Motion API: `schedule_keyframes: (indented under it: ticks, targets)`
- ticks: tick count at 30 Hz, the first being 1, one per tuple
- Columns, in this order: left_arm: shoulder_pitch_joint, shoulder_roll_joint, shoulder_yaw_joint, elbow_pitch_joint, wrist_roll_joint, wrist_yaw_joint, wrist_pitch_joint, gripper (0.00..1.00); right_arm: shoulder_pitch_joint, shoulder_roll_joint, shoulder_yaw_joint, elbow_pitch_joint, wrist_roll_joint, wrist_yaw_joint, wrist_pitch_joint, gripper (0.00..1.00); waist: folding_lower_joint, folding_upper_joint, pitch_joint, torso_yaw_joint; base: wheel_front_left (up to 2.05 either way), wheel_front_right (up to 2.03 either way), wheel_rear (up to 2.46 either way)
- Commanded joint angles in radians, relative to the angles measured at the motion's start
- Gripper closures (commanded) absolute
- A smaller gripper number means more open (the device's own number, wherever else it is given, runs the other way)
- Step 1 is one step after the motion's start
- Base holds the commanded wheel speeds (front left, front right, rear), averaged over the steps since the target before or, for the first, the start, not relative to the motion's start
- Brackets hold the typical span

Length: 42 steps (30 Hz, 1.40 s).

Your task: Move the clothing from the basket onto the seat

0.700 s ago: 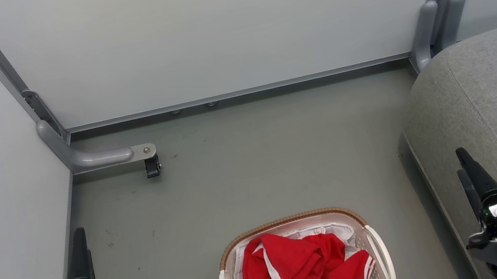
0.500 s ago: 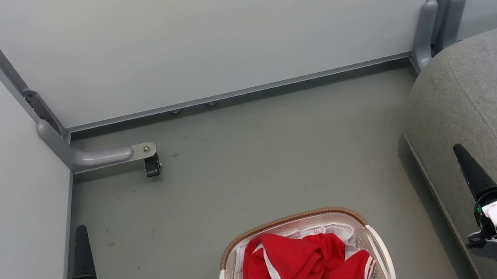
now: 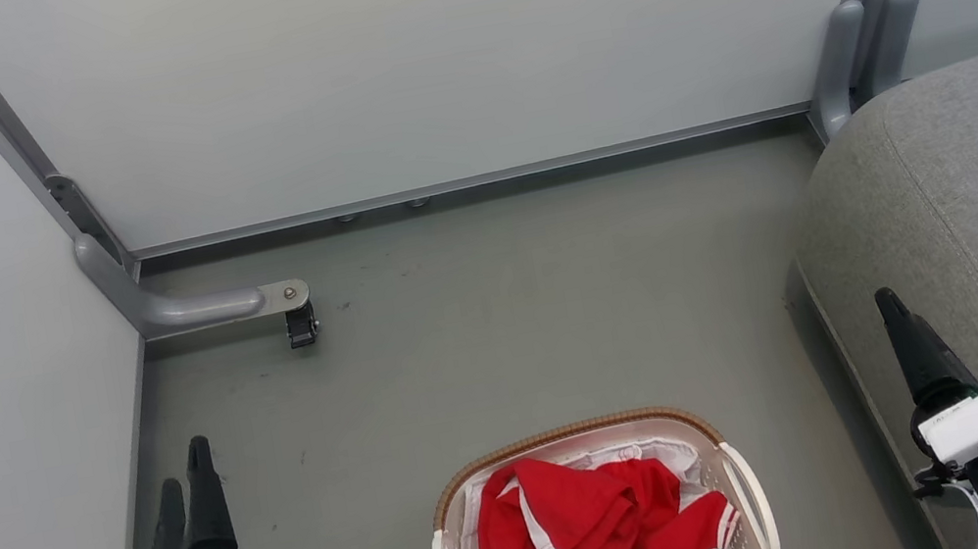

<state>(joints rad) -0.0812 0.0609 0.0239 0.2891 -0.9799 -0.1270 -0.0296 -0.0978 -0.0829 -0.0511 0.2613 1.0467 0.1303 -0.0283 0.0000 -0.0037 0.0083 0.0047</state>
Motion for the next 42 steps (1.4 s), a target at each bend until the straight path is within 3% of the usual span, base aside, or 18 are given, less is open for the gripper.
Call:
schedule_keyframes:
  ticks: [1,25,38,42]
  targets:
    - [-0.011,0.014,-0.011,-0.008,0.045,0.004,-0.012,0.0,-0.009,-0.012,0.004,-0.009,-0.041,0.0,-0.013,0.0,0.0,0.001,0.0,0.0,0.0,0.0,0.0]
    - [-0.008,0.07,-0.133,-0.072,0.365,0.109,-0.09,0.0,-0.009,-0.013,-0.014,-0.035,-0.405,0.0,-0.092,0.0,0.0,0.0017,0.004,-0.002,0.0,0.0,0.0]
    - [0.008,0.074,-0.158,-0.077,0.501,0.127,-0.125,0.0,0.002,-0.017,-0.01,0.001,-0.566,0.001,-0.127,0.0,0.0,0.0021,0.0,-0.005,0.0,0.0,0.0]
    - [0.013,0.057,-0.154,-0.067,0.517,0.108,-0.135,0.0,0.003,-0.016,-0.006,0.014,-0.604,0.001,-0.136,0.0,0.0,0.0022,0.004,-0.007,0.0,0.0,0.0]
